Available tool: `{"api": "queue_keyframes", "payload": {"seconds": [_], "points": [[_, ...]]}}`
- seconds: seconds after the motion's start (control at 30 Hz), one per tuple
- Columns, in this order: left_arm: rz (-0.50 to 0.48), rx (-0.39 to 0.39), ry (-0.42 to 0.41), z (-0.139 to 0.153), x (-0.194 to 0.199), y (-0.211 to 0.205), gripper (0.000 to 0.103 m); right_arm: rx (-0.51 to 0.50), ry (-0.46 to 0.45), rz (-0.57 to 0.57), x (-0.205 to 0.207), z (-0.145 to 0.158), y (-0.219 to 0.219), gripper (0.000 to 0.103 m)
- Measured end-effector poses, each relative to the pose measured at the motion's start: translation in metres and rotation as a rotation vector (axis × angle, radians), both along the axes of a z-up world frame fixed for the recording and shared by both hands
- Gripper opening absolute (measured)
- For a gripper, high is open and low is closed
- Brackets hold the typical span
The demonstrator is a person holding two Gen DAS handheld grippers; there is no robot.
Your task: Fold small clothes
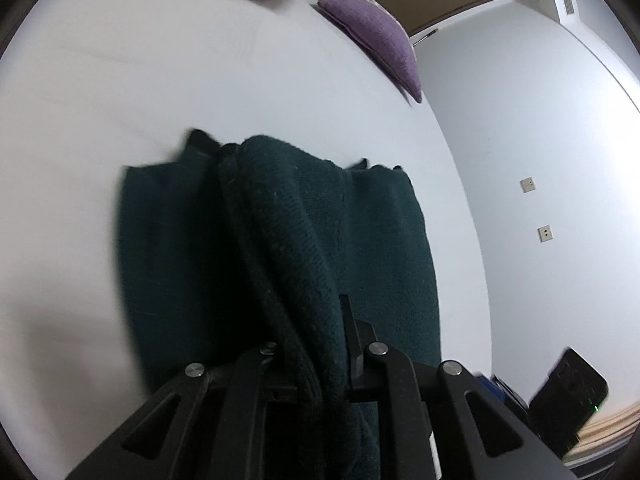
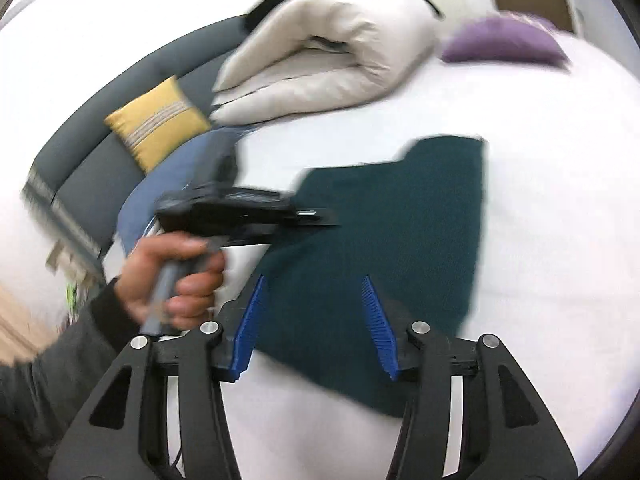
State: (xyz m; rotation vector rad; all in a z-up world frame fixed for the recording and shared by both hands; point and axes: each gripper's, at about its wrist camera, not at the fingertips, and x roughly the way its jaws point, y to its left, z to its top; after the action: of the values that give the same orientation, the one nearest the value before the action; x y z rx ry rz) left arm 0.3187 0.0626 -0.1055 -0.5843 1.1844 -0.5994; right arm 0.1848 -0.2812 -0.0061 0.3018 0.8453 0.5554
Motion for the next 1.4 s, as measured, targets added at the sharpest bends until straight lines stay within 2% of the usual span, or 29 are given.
{"api": "queue_keyframes", "payload": {"seconds": [0.1,0.23,0.37,0.5,0.6,0.7,0.77,0.83,0.9,0.97,1.0,1.1,1.17,1.2,1.3,1.4], "points": [[0.007,-0.001,0.020,-0.009,0.005,0.015,0.014,-0.029,0.047,-0.034,0.012,-0.023,0.007,0.048],[0.019,-0.031,0.020,-0.014,0.009,0.029,0.014,-0.084,0.072,0.061,0.021,-0.051,0.048,0.048],[0.018,-0.035,0.017,-0.017,0.007,0.037,0.014,-0.100,0.096,0.109,0.030,-0.060,0.092,0.048],[0.041,-0.062,0.025,-0.026,-0.010,0.047,0.014,-0.138,0.105,0.154,0.028,-0.082,0.124,0.049],[0.073,-0.114,0.043,-0.036,-0.010,0.054,0.014,-0.144,0.103,0.163,0.022,-0.089,0.124,0.049],[0.095,-0.122,0.042,-0.035,-0.011,0.055,0.017,-0.155,0.094,0.164,0.024,-0.093,0.129,0.049],[0.122,-0.050,0.000,-0.020,-0.019,0.055,0.020,-0.176,0.089,0.171,0.031,-0.090,0.135,0.049],[0.158,0.084,-0.083,0.007,-0.031,0.056,0.020,-0.150,0.106,0.166,0.034,-0.081,0.133,0.048],[0.214,0.229,-0.194,0.038,-0.049,0.053,0.020,-0.079,0.090,0.145,0.034,-0.066,0.114,0.048],[0.193,0.290,-0.283,0.058,-0.064,0.036,0.020,-0.013,0.074,0.117,0.034,-0.054,0.094,0.048],[0.153,0.317,-0.311,0.063,-0.071,0.019,0.020,0.032,0.071,0.088,0.038,-0.046,0.077,0.048],[0.083,0.408,-0.331,0.052,-0.075,-0.020,0.020,0.176,0.101,0.017,0.053,-0.044,0.035,0.048],[0.068,0.456,-0.268,0.019,-0.069,-0.022,0.019,0.272,0.160,-0.002,0.066,-0.053,0.016,0.048],[0.069,0.464,-0.260,0.006,-0.072,-0.013,0.015,0.313,0.211,0.001,0.073,-0.065,0.008,0.048],[0.065,0.451,-0.291,0.002,-0.079,-0.005,0.013,0.301,0.332,-0.015,0.078,-0.105,0.001,0.033],[0.038,0.465,-0.295,0.004,-0.080,-0.004,0.013,0.333,0.324,0.005,0.070,-0.112,-0.009,0.033]]}}
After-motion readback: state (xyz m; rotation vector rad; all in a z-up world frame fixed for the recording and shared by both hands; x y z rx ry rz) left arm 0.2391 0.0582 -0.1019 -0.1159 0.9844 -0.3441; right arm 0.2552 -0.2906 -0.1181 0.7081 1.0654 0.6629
